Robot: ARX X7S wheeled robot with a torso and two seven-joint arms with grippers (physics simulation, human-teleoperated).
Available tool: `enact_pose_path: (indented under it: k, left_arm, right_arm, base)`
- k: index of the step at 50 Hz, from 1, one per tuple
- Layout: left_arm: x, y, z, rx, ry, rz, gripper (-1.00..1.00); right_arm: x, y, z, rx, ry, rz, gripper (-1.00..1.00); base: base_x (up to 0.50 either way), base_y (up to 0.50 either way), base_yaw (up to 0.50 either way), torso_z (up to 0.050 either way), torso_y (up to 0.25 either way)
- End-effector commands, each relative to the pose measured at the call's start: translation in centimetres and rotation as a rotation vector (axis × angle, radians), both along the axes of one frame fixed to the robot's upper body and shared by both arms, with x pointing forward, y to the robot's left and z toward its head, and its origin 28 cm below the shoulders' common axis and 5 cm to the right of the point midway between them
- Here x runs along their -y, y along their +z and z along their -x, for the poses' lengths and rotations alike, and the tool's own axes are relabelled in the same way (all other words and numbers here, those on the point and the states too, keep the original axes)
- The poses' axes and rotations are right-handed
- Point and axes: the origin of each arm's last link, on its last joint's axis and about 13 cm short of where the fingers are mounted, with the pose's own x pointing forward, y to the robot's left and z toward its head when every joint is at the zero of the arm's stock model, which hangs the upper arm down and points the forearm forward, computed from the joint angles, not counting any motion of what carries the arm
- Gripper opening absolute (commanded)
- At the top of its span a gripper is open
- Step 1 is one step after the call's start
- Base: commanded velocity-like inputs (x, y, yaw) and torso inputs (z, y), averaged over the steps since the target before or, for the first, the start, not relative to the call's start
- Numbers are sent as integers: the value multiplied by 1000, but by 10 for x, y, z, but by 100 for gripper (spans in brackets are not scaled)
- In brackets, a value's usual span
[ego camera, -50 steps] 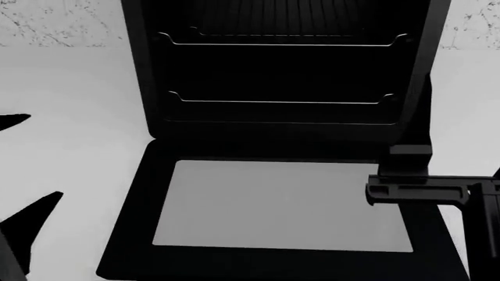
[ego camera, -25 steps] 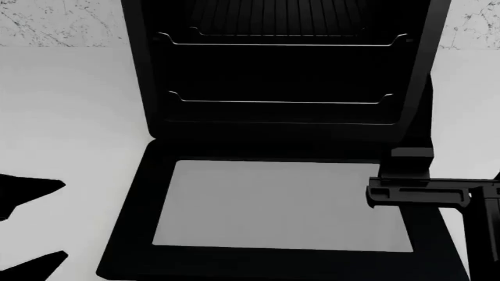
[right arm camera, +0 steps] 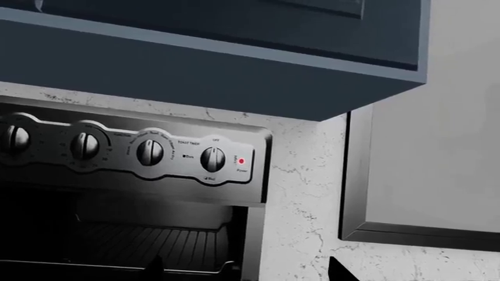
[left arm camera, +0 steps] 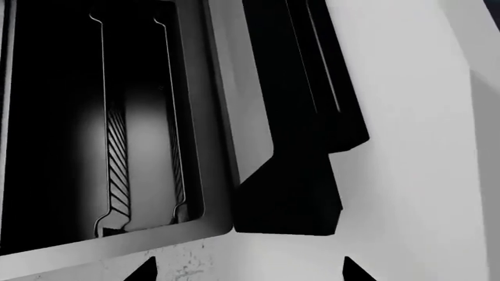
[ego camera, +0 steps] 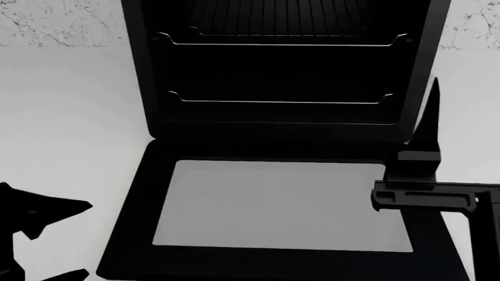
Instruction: Close the toaster oven door.
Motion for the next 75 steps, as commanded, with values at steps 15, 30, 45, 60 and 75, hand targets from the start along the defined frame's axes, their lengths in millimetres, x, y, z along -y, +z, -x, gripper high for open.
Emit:
enact_pose_path:
  k: [15,30,45,60,75]
  left_arm:
    - [11,-16,-20,-19,-51,-1,100]
    - [12,-26,-33,-25,-60,7,100]
    - [14,-33,-45,-13,-73,7,100]
    - [14,-30,-52,86,-94,22,100]
    - [25,-23,-57,211,-182,135,100]
  right_arm:
    - [2,0,2,6,-6,-12,100]
    - [1,2,3,2,-11,-6,100]
    - [2,0,4,0,-18,-7,100]
    - [3,0,5,0,-21,-11,100]
    - [5,13,19,57,-22,-22,100]
  base:
    - [0,0,0,0,0]
    - [0,0,0,0,0]
    - [1,0,-1,0,0]
    - [1,0,-1,0,0]
    - [1,0,-1,0,0]
